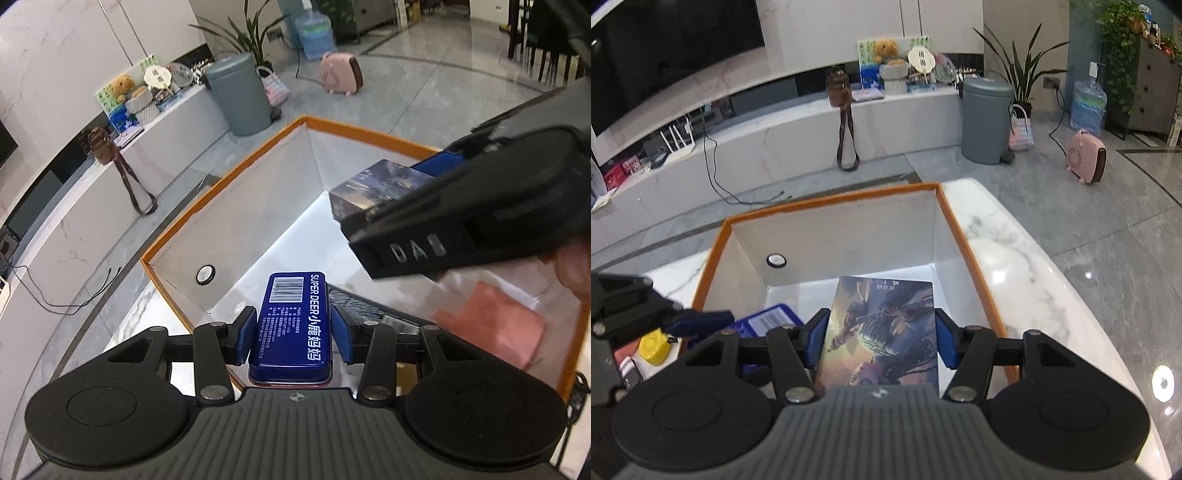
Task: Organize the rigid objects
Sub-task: 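Carry the blue tin and picture box over the storage box, then lower and release the blue tin with the left tool while the right tool releases the picture box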
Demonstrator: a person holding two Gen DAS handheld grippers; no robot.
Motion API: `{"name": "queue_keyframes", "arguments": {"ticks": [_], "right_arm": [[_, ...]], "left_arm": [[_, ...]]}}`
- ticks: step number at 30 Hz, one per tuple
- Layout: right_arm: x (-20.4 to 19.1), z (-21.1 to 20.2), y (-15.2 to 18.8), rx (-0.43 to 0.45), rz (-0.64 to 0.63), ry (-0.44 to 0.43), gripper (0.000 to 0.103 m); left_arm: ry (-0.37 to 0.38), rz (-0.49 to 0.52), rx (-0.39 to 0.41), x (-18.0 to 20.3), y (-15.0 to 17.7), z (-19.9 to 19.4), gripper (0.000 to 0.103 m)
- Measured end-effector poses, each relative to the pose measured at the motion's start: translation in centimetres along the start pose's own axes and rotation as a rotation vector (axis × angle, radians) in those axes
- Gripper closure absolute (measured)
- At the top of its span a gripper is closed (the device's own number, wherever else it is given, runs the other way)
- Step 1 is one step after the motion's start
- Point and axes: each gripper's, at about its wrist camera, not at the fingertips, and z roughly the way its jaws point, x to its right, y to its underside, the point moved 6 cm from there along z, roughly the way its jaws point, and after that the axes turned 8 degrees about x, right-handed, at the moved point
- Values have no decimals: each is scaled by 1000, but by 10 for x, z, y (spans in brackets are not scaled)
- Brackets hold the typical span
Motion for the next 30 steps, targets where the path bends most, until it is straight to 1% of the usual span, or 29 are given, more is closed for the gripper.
{"name": "queue_keyframes", "arguments": {"ticks": [6,11,15,24,26,30], "right_arm": [[-3,18,5,-61,16,18,43],[-6,33,8,-104,19,26,43],[-5,46,12,-148,33,47,43],[1,69,20,-209,57,70,43],[2,72,22,-230,69,65,43],[1,78,22,-242,81,62,43]], "left_arm": [[-32,30,-68,-1,-1,17,53],[-36,55,-108,1,0,29,53],[-47,92,-129,6,-1,36,53],[-19,105,-175,4,-4,53,53],[-28,104,-176,2,-5,57,53],[-49,105,-186,-2,-7,63,53]]}}
